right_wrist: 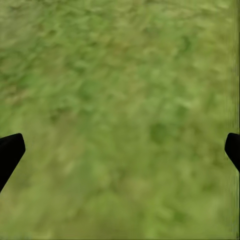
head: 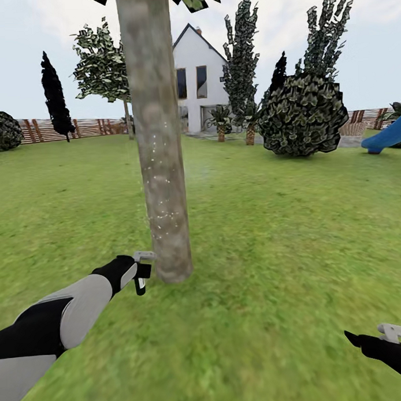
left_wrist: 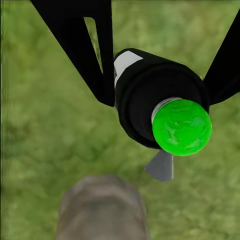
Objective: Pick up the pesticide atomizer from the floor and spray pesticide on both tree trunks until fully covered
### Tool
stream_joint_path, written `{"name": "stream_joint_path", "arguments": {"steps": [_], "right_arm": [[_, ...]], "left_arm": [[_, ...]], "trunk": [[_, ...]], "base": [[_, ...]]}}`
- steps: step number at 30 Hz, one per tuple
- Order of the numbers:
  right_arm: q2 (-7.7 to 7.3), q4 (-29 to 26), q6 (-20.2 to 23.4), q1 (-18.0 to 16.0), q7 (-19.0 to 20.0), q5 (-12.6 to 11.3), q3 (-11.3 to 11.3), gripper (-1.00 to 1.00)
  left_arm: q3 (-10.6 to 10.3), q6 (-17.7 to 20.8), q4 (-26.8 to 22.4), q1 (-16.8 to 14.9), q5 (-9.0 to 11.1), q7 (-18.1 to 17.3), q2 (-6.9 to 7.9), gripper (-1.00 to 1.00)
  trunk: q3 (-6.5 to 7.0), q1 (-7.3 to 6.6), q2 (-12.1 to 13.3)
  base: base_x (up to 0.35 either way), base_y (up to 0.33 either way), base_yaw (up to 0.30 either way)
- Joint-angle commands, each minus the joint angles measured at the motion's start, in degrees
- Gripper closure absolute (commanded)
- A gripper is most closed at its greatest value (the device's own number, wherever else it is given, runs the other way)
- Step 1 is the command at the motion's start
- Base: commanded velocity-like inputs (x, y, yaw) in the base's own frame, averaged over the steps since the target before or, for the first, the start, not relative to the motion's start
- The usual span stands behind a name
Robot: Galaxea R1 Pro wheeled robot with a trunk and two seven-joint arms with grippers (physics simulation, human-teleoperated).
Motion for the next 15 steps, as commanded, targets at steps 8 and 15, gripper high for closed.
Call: {"name": "stream_joint_path", "arguments": {"steps": [8, 15], "right_arm": [[0.04, 0.0, 0.0, 0.0, 0.0, 0.0, 0.0, -1.0], [0.08, 0.0, 0.0, 0.0, 0.0, 0.0, 0.0, -1.0]], "left_arm": [[0.0, 0.0, 0.0, 0.0, 0.0, 0.0, 0.0, 1.0], [-0.1, 0.0, 0.0, 0.0, 0.0, 0.0, -0.16, 1.0]], "trunk": [[0.0, 0.0, 0.0], [0.0, 0.0, 0.0]], "base": [[0.146, -0.313, 0.055], [0.141, -0.312, 0.247]]}}
